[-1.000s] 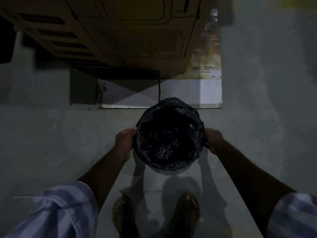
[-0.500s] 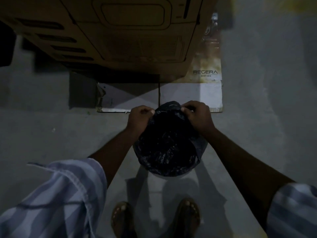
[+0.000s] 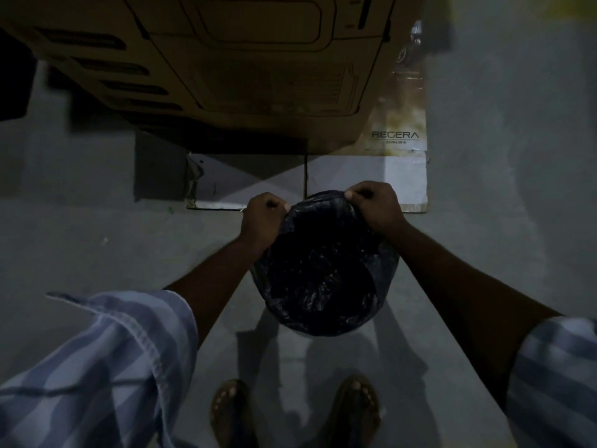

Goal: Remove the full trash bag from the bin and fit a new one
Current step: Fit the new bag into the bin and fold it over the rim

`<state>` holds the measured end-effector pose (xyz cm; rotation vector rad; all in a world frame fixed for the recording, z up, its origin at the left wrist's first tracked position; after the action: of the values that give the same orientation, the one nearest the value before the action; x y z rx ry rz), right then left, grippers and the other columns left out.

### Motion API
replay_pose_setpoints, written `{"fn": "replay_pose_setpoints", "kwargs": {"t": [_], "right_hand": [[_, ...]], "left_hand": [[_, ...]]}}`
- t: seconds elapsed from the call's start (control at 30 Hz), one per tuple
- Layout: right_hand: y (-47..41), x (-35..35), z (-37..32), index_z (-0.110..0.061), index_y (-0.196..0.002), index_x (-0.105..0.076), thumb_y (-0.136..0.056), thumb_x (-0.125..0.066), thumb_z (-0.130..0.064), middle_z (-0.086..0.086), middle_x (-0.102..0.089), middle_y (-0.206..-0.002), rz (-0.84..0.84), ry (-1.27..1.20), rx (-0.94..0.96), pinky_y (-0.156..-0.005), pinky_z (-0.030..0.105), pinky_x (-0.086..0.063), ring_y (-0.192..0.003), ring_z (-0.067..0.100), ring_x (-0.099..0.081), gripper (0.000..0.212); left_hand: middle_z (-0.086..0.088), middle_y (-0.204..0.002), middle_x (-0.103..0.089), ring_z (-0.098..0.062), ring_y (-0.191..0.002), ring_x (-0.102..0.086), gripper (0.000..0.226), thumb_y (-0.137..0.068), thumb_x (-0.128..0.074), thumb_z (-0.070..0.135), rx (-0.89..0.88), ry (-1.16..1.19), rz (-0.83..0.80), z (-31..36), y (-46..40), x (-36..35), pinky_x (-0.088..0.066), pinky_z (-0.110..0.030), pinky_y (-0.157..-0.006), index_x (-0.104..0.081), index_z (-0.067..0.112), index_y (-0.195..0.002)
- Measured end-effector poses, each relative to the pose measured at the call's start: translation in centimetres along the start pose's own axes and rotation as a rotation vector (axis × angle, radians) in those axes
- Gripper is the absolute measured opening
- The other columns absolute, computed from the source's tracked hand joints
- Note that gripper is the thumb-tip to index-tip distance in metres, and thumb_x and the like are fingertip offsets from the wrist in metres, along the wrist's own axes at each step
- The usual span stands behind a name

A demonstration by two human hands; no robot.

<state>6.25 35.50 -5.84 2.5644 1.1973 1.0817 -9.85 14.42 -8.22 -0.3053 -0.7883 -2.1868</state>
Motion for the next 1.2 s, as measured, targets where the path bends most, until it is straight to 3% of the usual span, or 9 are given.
{"fn": "replay_pose_setpoints", "kwargs": {"t": [0.17,0.37,0.53,0.63,0.73,0.93,1.0,1.1,1.2], "right_hand": [[-1.1,-0.5,0.2,-0.017,-0.088,-0.074,-0.086,-0.074,-0.020,-0.002,-0.074,-0.093,0.081,0.063,-0.157,-0.084,0.030,-0.053,-0.089,0.015,-0.067,0.004],[-1.2,-2.2,0.4,-0.004,-0.105,-0.076,-0.095,-0.057,-0.013,0.013,-0.074,-0.107,-0.217,0.051,-0.280,-0.092,0.035,-0.055,-0.103,0.029,-0.069,0.024],[0.3,-0.9,0.6,-0.001,-0.063,-0.062,-0.099,-0.054,-0.057,0.018,-0.065,-0.066,-0.182,0.137,-0.186,-0.069,0.035,-0.047,-0.065,0.030,-0.064,0.067],[0.5,-1.0,1.0,-0.006,-0.076,-0.075,-0.095,-0.064,-0.055,0.013,-0.075,-0.078,-0.194,0.148,-0.096,-0.076,0.036,-0.053,-0.076,0.026,-0.071,0.053],[0.8,-0.5,-0.1,-0.019,-0.102,-0.081,-0.094,-0.068,-0.050,-0.001,-0.078,-0.101,-0.149,0.115,-0.035,-0.085,0.030,-0.053,-0.093,0.015,-0.070,0.035],[4.1,1.0,0.7,-0.020,-0.094,-0.083,-0.089,-0.068,-0.058,-0.003,-0.079,-0.085,-0.062,0.287,0.055,-0.073,0.034,-0.058,-0.079,0.012,-0.072,0.041],[5.4,1.1,2.2,-0.022,-0.101,-0.081,-0.089,-0.072,-0.055,-0.006,-0.076,-0.092,-0.118,0.233,-0.018,-0.076,0.031,-0.052,-0.087,0.014,-0.070,0.036],[6.2,1.1,4.1,-0.024,-0.117,-0.077,-0.086,-0.079,-0.046,-0.006,-0.071,-0.106,-0.154,0.173,-0.112,-0.085,0.026,-0.043,-0.099,0.011,-0.063,0.038],[5.9,1.4,4.9,-0.024,-0.113,-0.080,-0.084,-0.083,-0.037,-0.004,-0.076,-0.097,-0.098,0.103,-0.162,-0.088,0.031,-0.053,-0.097,0.017,-0.072,0.032]], "left_hand": [[-0.002,-0.076,-0.068,-0.025,-0.081,-0.066,0.024,-0.091,-0.074,0.016,0.072,0.006,0.027,-0.5,-0.3,0.1,-0.057,-0.043,-0.083,-0.064,0.019,-0.069],[-0.018,-0.085,-0.072,-0.025,-0.080,-0.065,0.031,-0.096,-0.069,0.025,0.243,0.175,0.035,-0.9,0.8,0.4,-0.055,-0.040,-0.083,-0.069,-0.002,-0.080],[-0.018,-0.097,-0.074,-0.034,-0.094,-0.069,0.064,-0.095,-0.052,0.064,0.236,0.033,-0.032,-0.9,2.6,0.6,-0.053,-0.044,-0.086,-0.073,0.003,-0.093],[-0.007,-0.082,-0.075,-0.025,-0.083,-0.073,0.062,-0.083,-0.058,0.074,0.219,0.045,-0.002,-2.2,4.3,0.5,-0.059,-0.049,-0.083,-0.074,0.014,-0.079],[0.000,-0.086,-0.077,-0.019,-0.084,-0.074,0.053,-0.080,-0.067,0.070,0.252,0.076,-0.024,-2.9,5.4,0.4,-0.060,-0.046,-0.085,-0.076,0.018,-0.086],[0.001,-0.112,-0.074,-0.015,-0.098,-0.072,0.085,-0.052,-0.072,0.091,0.399,0.099,-0.039,-5.8,5.8,1.5,-0.061,-0.038,-0.090,-0.076,0.025,-0.106],[0.000,-0.108,-0.075,-0.018,-0.096,-0.073,0.076,-0.056,-0.079,0.082,0.439,0.151,-0.071,-5.7,6.7,1.5,-0.062,-0.040,-0.088,-0.076,0.023,-0.103],[0.003,-0.085,-0.076,-0.019,-0.084,-0.073,0.021,-0.080,-0.085,0.042,0.390,0.198,-0.064,-5.4,7.4,1.5,-0.060,-0.035,-0.081,-0.077,0.023,-0.077],[-0.003,-0.082,-0.077,-0.022,-0.081,-0.074,0.020,-0.082,-0.085,0.032,0.396,0.277,-0.050,-5.8,7.6,1.7,-0.058,-0.027,-0.066,-0.076,0.015,-0.079]]}}
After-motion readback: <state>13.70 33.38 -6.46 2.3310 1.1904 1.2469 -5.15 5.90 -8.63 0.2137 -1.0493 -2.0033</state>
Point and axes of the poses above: each hand's wrist, its own y-axis away from the middle knuckle, its own x-axis out of the back of the hand, z = x × y, the point moved 6 cm from there along -y, towards the middle knuckle
